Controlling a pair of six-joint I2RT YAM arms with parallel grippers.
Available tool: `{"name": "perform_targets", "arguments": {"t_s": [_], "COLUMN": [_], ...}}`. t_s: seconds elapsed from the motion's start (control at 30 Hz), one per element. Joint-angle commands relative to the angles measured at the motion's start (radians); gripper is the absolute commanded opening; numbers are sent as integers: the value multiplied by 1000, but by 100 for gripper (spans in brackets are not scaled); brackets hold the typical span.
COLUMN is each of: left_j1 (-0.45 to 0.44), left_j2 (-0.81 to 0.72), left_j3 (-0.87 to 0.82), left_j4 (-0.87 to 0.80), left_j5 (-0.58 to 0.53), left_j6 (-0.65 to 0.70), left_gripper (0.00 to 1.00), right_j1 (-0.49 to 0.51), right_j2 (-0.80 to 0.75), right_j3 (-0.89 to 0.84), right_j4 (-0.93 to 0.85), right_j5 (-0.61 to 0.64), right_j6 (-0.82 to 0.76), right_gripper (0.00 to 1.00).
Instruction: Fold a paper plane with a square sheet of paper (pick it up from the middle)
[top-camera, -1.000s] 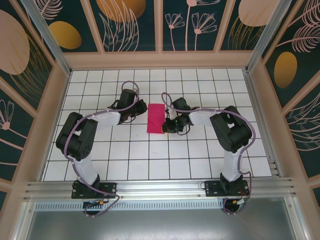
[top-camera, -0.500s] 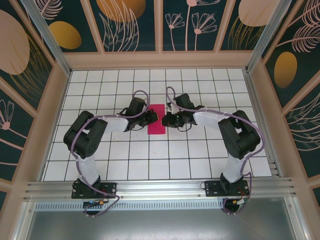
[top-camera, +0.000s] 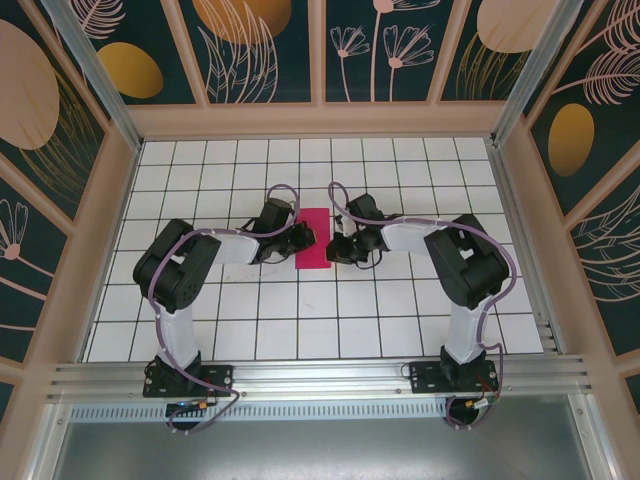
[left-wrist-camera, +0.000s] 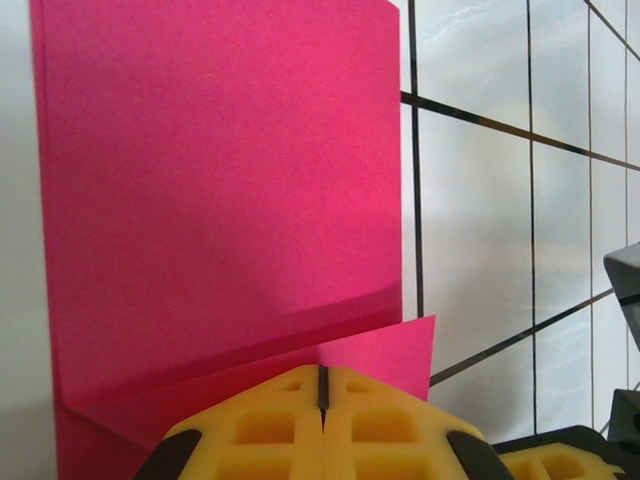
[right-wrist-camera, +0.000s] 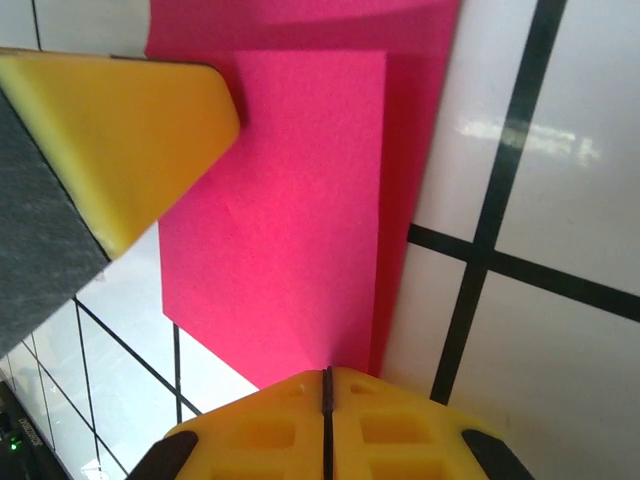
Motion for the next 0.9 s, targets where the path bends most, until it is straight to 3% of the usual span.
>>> {"name": "perform_targets", "arguments": {"t_s": [0.0, 0.5, 0.87], "left_j1": [2, 2, 3], "left_j2": [17, 33, 1], "left_j3": [-14, -79, -37], "left_j4": [-3, 17, 35], "left_j5": [-21, -68, -9], "left_j6": [-1, -30, -15], "left_gripper": [5, 4, 9], "right_j1": [10, 16, -63], "right_j2": [14, -41, -159], "right_j3": [12, -83, -77], "right_j4": [-39, -153, 51], "right_j5": [-27, -10, 44], "right_j6": [-30, -112, 35], "right_gripper": [9, 9, 15]}}
